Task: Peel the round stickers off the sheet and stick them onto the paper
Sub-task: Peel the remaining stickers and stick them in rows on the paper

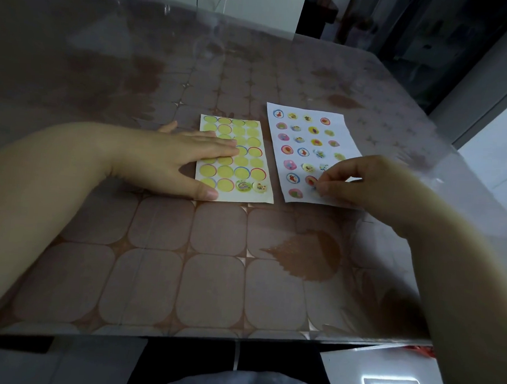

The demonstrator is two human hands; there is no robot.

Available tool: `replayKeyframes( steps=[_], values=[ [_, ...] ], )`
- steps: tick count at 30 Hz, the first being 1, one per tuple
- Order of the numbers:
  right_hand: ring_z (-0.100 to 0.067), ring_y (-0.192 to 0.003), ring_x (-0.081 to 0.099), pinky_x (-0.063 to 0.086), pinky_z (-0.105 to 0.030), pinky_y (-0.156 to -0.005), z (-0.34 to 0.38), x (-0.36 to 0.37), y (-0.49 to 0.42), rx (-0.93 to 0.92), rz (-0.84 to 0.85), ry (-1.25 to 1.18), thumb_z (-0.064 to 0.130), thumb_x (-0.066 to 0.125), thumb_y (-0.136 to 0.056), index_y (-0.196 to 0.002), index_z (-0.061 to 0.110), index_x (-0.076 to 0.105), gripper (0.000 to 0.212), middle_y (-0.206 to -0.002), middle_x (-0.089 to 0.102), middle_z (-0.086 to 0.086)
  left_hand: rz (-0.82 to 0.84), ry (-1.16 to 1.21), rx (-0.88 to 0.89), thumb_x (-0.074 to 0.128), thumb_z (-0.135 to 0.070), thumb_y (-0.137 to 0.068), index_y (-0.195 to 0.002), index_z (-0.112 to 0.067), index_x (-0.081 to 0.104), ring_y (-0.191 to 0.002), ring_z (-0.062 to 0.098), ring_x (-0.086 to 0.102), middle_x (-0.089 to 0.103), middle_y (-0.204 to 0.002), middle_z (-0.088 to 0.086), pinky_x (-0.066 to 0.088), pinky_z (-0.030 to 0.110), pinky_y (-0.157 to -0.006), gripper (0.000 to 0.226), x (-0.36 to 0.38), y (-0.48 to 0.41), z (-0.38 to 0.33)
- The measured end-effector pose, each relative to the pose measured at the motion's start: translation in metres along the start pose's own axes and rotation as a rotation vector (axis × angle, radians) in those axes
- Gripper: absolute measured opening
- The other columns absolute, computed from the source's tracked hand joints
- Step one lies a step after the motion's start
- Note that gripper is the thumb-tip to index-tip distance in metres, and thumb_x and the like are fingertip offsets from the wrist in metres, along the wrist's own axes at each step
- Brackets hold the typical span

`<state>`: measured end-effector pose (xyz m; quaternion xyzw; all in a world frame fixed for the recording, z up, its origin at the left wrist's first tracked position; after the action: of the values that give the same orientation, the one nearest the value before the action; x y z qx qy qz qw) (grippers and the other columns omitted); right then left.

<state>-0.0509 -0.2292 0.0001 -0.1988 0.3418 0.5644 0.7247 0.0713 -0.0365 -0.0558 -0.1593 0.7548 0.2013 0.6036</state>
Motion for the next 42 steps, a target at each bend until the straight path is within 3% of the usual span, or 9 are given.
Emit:
replayKeyframes(
  steps=[4,6,9,14,18,23,28,35,42],
  values=[
    [-0.001,-0.068,0.053,0.038,-0.006,-0.056,-0.003,0.003,-0.003,0.003,-0.002,0.086,0.028,0.074,-0.074,-0.077,0.022,0.072,0.008,-0.078,0.063,0.010,0.004,0.007,0.001,0.041,-0.079,-0.072,-0.135,-0.063,0.000,-0.143,0.000,0.000,0.005,-0.154,-0.026,0.006,0.056,-0.114,0.076,0.001,0.000,0.000],
    [-0.004,-0.065,0.051,0.038,-0.017,-0.059,-0.003,0.003,-0.003,0.007,-0.018,0.104,0.028,0.075,-0.073,-0.076,0.022,0.072,0.007,-0.078,0.062,0.009,0.008,0.006,-0.005,0.039,-0.080,-0.071,-0.135,-0.063,-0.001,-0.143,0.001,0.000,0.004,-0.154,-0.025,0.005,0.056,-0.114,0.077,0.002,0.000,0.002],
    [-0.003,-0.059,0.048,0.037,-0.013,-0.054,0.000,0.004,-0.003,-0.014,-0.024,0.107,0.025,0.076,-0.072,-0.076,0.021,0.071,0.007,-0.073,0.057,0.011,0.006,0.007,-0.016,0.036,-0.084,-0.068,-0.135,-0.063,-0.002,-0.143,0.000,-0.001,0.003,-0.154,-0.026,0.005,0.055,-0.115,0.080,0.004,0.000,0.002],
    [-0.012,-0.063,0.044,0.036,-0.027,-0.059,0.000,0.001,-0.008,-0.003,-0.025,0.126,0.027,0.081,-0.065,-0.087,0.022,0.059,0.031,-0.076,0.046,0.006,0.013,0.030,-0.027,0.036,-0.084,-0.066,-0.134,-0.063,-0.001,-0.142,-0.001,-0.001,0.003,-0.153,-0.027,0.004,0.054,-0.115,0.080,0.002,0.003,0.000],
    [-0.008,-0.062,0.044,0.034,-0.012,-0.053,0.005,0.007,-0.003,-0.056,0.005,0.102,0.023,0.076,-0.071,-0.074,0.025,0.069,0.008,-0.072,0.049,0.009,0.006,0.024,-0.024,0.037,-0.082,-0.067,-0.137,-0.060,0.001,-0.142,-0.001,0.000,0.005,-0.153,-0.026,0.004,0.053,-0.116,0.081,-0.003,0.004,-0.006],
    [-0.009,-0.067,0.048,0.035,-0.003,-0.051,0.008,0.005,0.008,-0.101,-0.066,0.152,0.025,0.071,-0.077,-0.075,0.030,0.071,0.005,-0.076,0.056,0.017,0.013,0.021,-0.050,0.035,-0.077,-0.066,-0.142,-0.049,0.007,-0.142,-0.002,-0.001,0.005,-0.155,-0.022,-0.005,0.042,-0.117,0.086,-0.013,0.015,-0.022],
    [-0.001,-0.065,0.054,0.036,-0.004,-0.056,0.051,0.013,0.015,-0.296,-0.114,0.311,0.027,0.062,-0.084,-0.089,0.026,0.073,0.012,-0.082,0.057,0.013,0.048,0.060,-0.057,0.053,-0.053,-0.082,-0.143,-0.045,0.010,-0.141,-0.002,-0.001,0.006,-0.154,-0.021,-0.009,0.033,-0.114,0.075,-0.023,0.024,-0.037],
    [0.000,-0.073,0.048,0.036,-0.010,-0.066,0.088,0.065,-0.003,-0.405,0.086,0.289,0.039,0.072,-0.073,-0.096,0.033,0.070,0.023,-0.083,0.046,0.017,0.196,0.094,-0.112,0.038,-0.069,-0.067,-0.144,-0.041,0.007,-0.140,-0.006,-0.003,0.003,-0.154,-0.022,-0.012,0.038,-0.115,0.087,-0.018,0.028,-0.039],
    [-0.007,-0.081,0.054,0.038,-0.012,-0.069,0.079,0.070,-0.006,-0.367,0.095,0.073,0.029,0.075,-0.070,-0.087,0.031,0.073,0.017,-0.093,0.061,0.007,0.198,0.102,-0.115,0.040,-0.065,-0.071,-0.143,-0.044,0.006,-0.140,-0.005,-0.007,0.000,-0.154,-0.023,-0.012,0.041,-0.116,0.083,-0.018,0.028,-0.039]
  ],
)
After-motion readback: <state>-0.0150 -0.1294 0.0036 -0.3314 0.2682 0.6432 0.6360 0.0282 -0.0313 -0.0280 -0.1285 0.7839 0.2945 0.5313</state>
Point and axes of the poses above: each hand's wrist, its own y-axis away from the middle knuckle, its own x-axis out of the palm, z = x × y, the point moved 10 cm from there along -y, towards the middle knuckle
